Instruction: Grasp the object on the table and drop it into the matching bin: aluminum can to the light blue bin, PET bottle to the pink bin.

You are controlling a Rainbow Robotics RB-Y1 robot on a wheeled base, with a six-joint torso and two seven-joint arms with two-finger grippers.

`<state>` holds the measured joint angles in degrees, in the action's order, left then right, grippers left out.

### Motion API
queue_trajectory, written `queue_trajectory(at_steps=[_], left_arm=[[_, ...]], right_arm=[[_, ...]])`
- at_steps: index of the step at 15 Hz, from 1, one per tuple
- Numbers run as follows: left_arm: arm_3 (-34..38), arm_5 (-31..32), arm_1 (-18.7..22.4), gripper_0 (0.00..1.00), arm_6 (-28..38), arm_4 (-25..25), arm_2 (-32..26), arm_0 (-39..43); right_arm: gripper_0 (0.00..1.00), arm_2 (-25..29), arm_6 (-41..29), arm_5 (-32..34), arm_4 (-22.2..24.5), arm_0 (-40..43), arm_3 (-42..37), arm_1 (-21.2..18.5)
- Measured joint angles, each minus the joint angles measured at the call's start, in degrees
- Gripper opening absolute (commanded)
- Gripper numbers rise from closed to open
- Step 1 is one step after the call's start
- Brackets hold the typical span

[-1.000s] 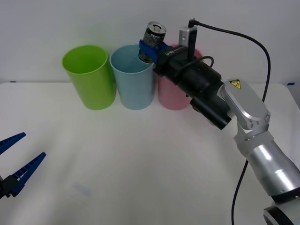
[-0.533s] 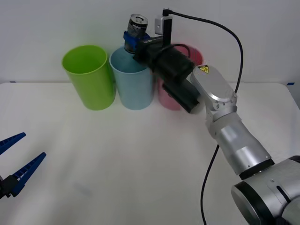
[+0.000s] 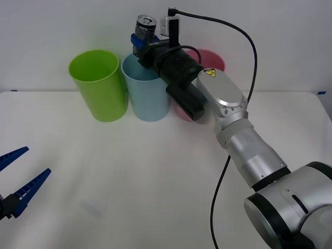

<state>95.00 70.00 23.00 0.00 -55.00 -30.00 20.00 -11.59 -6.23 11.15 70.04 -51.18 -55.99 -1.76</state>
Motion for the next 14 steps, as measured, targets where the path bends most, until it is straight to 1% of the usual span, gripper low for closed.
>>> queue_trajectory(at_steps=[2,3,4,5,6,7,14], left_arm=[[0.00,0.00,0.00,1.00,0.00,0.00,0.00,0.00],[0.00,0.00,0.00,1.00,0.00,0.00,0.00,0.00],[0.00,0.00,0.00,1.00,0.00,0.00,0.00,0.00],[0.00,0.00,0.00,1.00,0.00,0.00,0.00,0.00],[0.00,0.00,0.00,1.00,0.00,0.00,0.00,0.00],[0.00,0.00,0.00,1.00,0.00,0.00,0.00,0.00],[0.00,0.00,0.00,1.00,0.00,0.00,0.00,0.00]], right_arm=[[0.00,-0.08,0.07,0.00,0.01,0.01,0.00,0.00],[0.02,-0.08,0.07,0.00,0.01,0.01,0.00,0.00],[0.18,-0.09,0.10,0.00,0.01,0.01,0.00,-0.01],[0.71,-0.09,0.22,-0.02,0.01,0.01,0.00,-0.10],[0.92,-0.09,0.41,-0.05,0.01,0.01,0.00,-0.25],[1.00,-0.09,0.64,0.00,0.02,0.01,0.00,-0.47],[1.00,-0.09,1.48,2.47,-0.58,0.36,-0.27,-1.70]])
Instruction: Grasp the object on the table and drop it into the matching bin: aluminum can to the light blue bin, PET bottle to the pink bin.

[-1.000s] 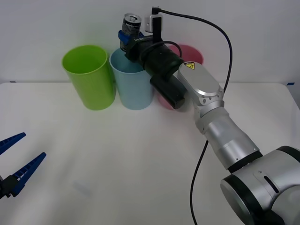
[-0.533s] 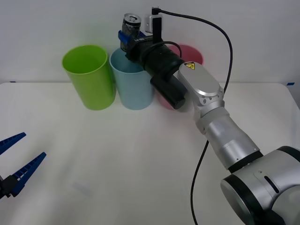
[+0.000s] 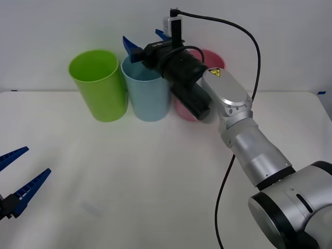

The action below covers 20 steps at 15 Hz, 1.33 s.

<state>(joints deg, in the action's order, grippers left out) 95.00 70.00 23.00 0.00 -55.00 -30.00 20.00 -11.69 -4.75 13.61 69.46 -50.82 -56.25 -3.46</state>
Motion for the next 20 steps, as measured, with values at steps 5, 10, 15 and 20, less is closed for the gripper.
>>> queue_trajectory(at_steps=[5,10,15,20], left_arm=[[0.00,0.00,0.00,1.00,0.00,0.00,0.00,0.00],[0.00,0.00,0.00,1.00,0.00,0.00,0.00,0.00],[0.00,0.00,0.00,1.00,0.00,0.00,0.00,0.00],[0.00,0.00,0.00,1.00,0.00,0.00,0.00,0.00]], right_arm=[[1.00,-2.90,-0.16,2.13,-1.16,5.92,-8.70,-3.91],[1.00,-8.61,-0.45,3.34,-4.24,16.23,-23.54,-12.25],[1.00,-8.36,-0.28,8.30,-4.55,27.23,-35.50,-19.42],[1.00,-1.29,1.37,20.51,-4.59,37.99,-41.52,-23.17]])
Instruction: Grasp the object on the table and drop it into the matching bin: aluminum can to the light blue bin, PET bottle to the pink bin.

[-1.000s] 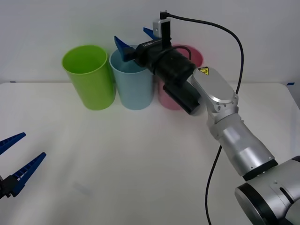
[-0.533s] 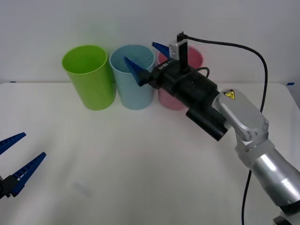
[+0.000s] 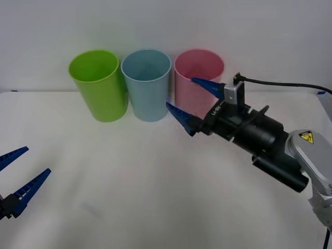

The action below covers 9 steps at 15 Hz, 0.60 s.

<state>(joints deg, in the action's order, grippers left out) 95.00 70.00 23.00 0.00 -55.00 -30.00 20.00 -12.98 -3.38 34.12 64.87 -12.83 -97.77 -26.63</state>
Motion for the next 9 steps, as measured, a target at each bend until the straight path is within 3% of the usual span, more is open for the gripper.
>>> queue_trajectory(at_steps=[9], left_arm=[[0.00,0.00,0.00,1.00,0.00,0.00,0.00,0.00]], right_arm=[[1.00,14.25,5.32,17.73,0.00,14.96,-1.47,0.06]])
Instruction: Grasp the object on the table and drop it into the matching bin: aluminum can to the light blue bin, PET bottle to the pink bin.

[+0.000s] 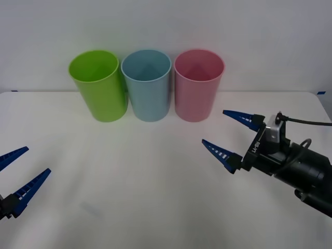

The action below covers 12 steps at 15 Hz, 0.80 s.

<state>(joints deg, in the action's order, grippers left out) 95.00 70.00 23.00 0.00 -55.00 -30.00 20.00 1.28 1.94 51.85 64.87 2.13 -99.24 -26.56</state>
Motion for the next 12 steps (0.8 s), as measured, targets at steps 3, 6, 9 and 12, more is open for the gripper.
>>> queue_trajectory(at_steps=[3,6,9,12], left_arm=[[0.00,0.00,0.00,1.00,0.00,0.00,0.00,0.00],[0.00,0.00,0.00,1.00,0.00,0.00,0.00,0.00],[0.00,0.00,0.00,1.00,0.00,0.00,0.00,0.00],[0.00,0.00,0.00,1.00,0.00,0.00,0.00,0.00]], right_arm=[[1.00,4.89,1.74,4.59,0.00,4.34,0.00,1.28],[1.00,8.45,2.94,8.36,-0.28,8.10,0.00,1.71],[1.00,11.61,3.92,10.51,-1.06,12.13,-0.64,1.76],[1.00,14.49,4.55,11.73,-2.71,16.52,-1.20,1.73]])
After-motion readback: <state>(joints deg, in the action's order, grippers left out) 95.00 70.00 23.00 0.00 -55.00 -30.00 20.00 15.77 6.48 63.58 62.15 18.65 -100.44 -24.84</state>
